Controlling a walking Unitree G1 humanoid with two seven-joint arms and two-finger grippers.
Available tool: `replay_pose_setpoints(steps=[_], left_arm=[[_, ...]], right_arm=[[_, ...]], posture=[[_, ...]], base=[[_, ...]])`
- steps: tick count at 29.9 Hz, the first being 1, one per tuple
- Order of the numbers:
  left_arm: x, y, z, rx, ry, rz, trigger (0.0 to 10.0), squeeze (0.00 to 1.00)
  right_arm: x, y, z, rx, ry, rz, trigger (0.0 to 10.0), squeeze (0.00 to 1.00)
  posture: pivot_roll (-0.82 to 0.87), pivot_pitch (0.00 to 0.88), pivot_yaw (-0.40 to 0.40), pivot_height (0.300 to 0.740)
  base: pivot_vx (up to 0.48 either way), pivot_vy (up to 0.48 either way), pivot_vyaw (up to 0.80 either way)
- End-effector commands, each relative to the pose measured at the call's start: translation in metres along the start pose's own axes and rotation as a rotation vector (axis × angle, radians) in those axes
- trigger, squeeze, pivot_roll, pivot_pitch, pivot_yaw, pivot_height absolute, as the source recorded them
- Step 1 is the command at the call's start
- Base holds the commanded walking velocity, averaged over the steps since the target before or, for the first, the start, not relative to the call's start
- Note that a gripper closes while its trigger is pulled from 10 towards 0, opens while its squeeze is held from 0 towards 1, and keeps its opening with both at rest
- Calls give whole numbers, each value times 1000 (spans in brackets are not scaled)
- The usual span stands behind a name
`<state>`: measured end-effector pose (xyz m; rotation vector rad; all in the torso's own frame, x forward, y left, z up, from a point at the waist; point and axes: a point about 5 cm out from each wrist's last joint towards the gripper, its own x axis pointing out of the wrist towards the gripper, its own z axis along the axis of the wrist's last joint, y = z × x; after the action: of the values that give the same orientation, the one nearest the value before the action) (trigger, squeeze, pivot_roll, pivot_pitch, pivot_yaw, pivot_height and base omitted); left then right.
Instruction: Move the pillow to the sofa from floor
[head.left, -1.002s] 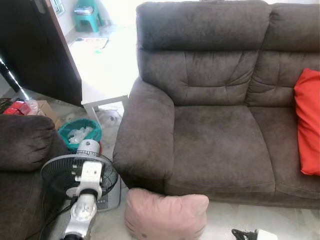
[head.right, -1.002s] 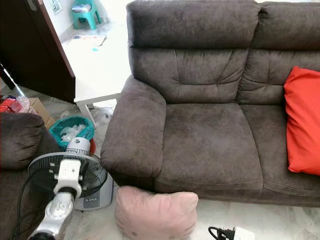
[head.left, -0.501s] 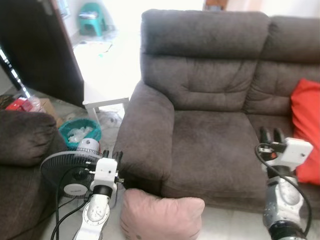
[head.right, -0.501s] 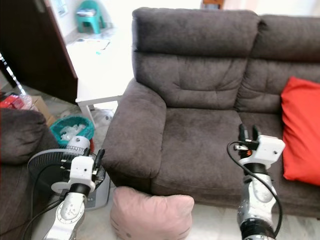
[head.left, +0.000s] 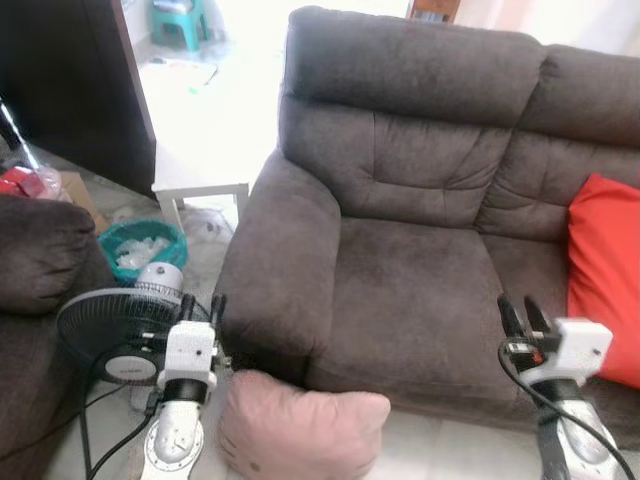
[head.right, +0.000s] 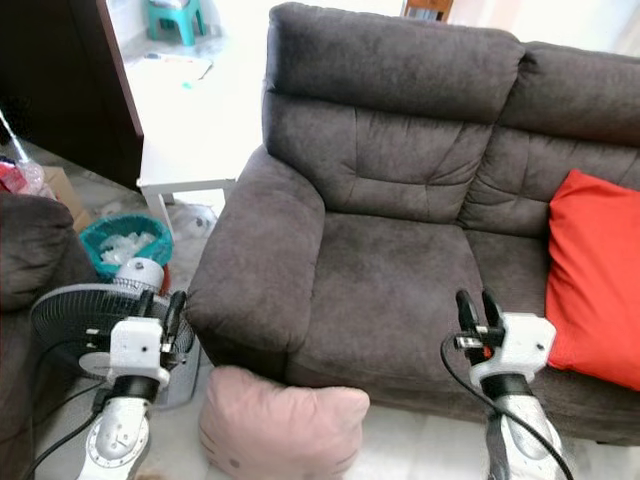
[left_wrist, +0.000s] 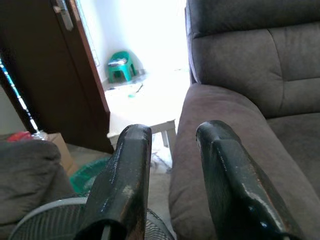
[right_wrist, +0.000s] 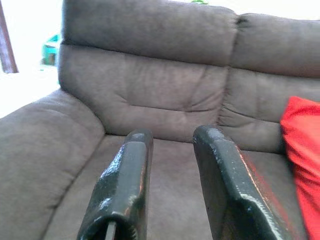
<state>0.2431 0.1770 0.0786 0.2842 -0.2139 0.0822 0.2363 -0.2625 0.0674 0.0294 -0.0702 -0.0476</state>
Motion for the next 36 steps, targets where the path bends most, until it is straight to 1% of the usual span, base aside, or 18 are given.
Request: replay_pose_setpoints(steps=[1,2,3,4,5,6,7,9,11,13,16,17,21,22,24,27,32,36], left_arm=[[4,2,4,0,-6,11,10000,0],[11,6,8,10,-19,3,10000,0],[11,6,8,10,-19,3,10000,0],[21,14,14,24,-39,-6,10000,0],[21,14,14,24,-39,-6,10000,0],[25,17,17,31,-44,-7,10000,0],[32,25,20,42,-47,0,10000,0],[36,31,19,42,-36,12,10000,0],[35,32,18,38,-27,26,10000,0],[34,32,17,35,-23,31,10000,0],[31,22,12,21,4,6,10000,0],[32,17,12,6,11,-14,10000,0],[39,7,18,-30,5,-50,10000,0],[39,7,18,-30,5,-50,10000,0],[44,-3,23,-49,-10,-96,10000,0],[49,-3,23,-55,-8,-93,10000,0],[53,-1,21,-56,-5,-83,10000,0],[54,2,22,-62,-6,-74,10000,0]], right_arm=[[3,-6,3,15,-11,-39,10000,0],[9,-2,1,43,-18,-59,10000,0],[9,-2,1,43,-18,-59,10000,0],[16,6,1,74,-24,-75,10000,0],[16,6,1,74,-24,-75,10000,0],[18,11,0,90,-22,-75,10000,0],[21,22,0,107,-10,-66,10000,0],[21,32,-2,135,-1,-57,10000,0],[20,35,-3,139,7,-48,10000,0],[19,36,-4,138,11,-45,10000,0],[16,33,-2,144,1,-62,10000,0],[14,31,-2,144,-2,-76,10000,0],[12,30,-5,147,-3,-111,10000,0],[12,30,-5,147,-3,-111,10000,0],[13,34,-8,149,2,-124,10000,0],[19,38,-2,149,-16,-110,10000,0],[28,35,7,138,-36,-109,10000,0],[31,36,11,132,-53,-100,10000,0]], posture=[[102,0,-114,738],[110,0,-101,738],[110,0,-101,738],[118,0,-81,738],[118,0,-81,738],[118,0,-80,738],[111,0,-78,738],[101,0,-75,738],[91,0,-72,738],[91,0,-72,738],[74,1,-42,738],[71,3,-29,738],[78,8,0,738],[78,8,0,738],[74,4,10,738],[61,0,9,738],[54,0,2,738],[52,0,-6,738]], base=[[0,0,0],[0,0,0],[0,0,0],[0,0,0],[0,0,0],[0,0,0],[0,0,0],[0,0,0],[0,0,0],[0,0,0],[0,0,0],[0,0,0],[0,0,0],[0,0,0],[0,0,0],[0,0,0],[0,0,0],[0,0,0]])
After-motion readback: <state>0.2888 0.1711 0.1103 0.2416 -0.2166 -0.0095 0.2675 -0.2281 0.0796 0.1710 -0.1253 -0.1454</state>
